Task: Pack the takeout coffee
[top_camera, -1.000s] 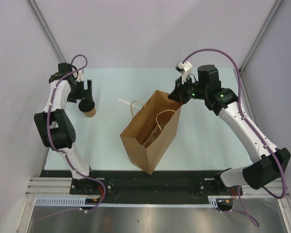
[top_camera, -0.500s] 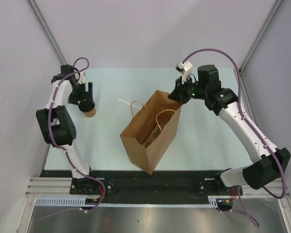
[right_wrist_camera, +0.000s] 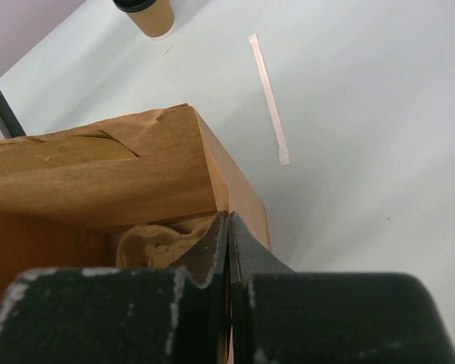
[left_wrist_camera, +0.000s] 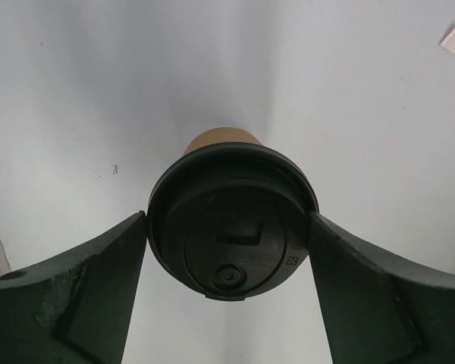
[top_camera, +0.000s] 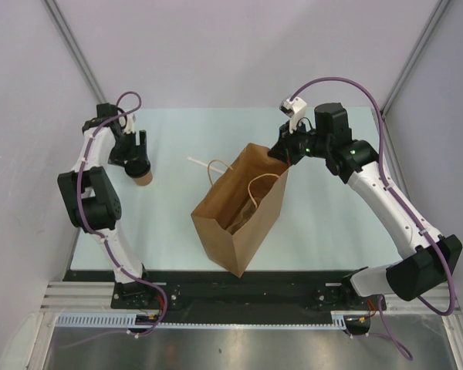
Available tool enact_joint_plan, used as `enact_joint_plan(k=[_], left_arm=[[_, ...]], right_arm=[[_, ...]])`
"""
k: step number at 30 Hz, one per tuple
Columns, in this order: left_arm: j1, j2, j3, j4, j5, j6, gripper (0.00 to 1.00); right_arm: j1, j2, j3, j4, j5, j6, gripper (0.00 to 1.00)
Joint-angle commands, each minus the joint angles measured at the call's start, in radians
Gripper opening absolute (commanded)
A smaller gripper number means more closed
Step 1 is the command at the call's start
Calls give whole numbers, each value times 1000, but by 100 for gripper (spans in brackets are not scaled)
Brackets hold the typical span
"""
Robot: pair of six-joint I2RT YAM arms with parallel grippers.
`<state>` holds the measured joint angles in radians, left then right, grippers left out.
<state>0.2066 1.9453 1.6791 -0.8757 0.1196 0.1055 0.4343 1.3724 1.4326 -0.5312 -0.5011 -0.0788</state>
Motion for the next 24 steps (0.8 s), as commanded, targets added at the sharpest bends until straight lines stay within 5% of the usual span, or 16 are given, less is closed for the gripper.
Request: enact_joint_plan(k=[1, 9, 16, 24], left_arm=[[14, -6, 4, 21, 17, -7, 84], [17, -48, -19, 30, 38, 2, 72], [17, -117, -35, 37, 57, 45, 47], [14, -170, -59, 24, 72, 68, 38]], right_arm=[[-5, -22, 0, 22, 21, 5, 0], [-5, -30, -1, 19, 33, 10, 0], [-5, -32, -3, 11, 41, 1, 0], [-3, -27, -3, 16, 44, -3, 0]])
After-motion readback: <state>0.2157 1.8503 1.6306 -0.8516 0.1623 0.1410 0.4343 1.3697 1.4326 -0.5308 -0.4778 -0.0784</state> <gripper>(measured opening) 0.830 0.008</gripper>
